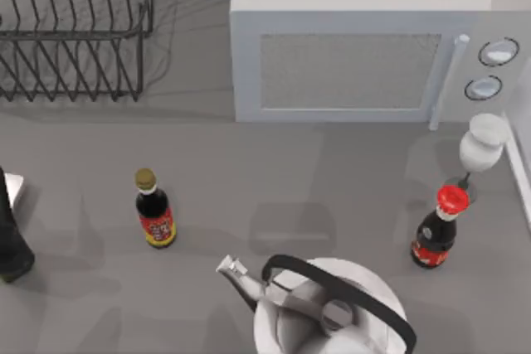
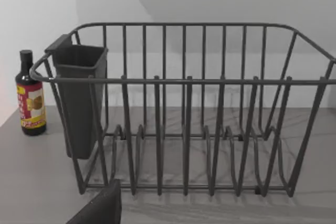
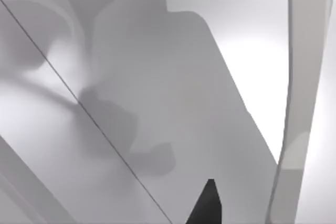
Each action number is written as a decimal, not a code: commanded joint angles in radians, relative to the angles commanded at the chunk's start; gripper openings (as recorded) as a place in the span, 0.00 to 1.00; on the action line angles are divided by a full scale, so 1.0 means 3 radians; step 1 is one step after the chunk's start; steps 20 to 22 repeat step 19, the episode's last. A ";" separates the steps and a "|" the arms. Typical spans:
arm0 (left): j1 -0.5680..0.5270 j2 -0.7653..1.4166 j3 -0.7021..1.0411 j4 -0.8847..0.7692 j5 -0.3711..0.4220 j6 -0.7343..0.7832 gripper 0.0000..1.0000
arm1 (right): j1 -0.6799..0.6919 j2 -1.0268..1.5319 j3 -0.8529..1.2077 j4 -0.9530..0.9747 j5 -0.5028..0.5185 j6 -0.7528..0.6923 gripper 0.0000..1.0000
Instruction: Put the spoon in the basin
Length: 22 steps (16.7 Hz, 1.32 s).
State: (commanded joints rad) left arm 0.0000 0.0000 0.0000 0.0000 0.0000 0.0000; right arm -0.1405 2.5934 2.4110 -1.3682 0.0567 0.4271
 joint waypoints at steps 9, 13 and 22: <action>0.0000 0.0000 0.0000 0.0000 0.0000 0.0000 1.00 | 0.0000 0.0000 0.0000 0.0000 0.0000 0.0000 0.68; 0.0000 0.0000 0.0000 0.0000 0.0000 0.0000 1.00 | 0.0000 0.0000 0.0000 0.0000 0.0000 0.0000 0.98; 0.0000 0.0000 0.0000 0.0000 0.0000 0.0000 1.00 | 0.0000 0.0000 0.0000 0.0000 0.0000 0.0000 1.00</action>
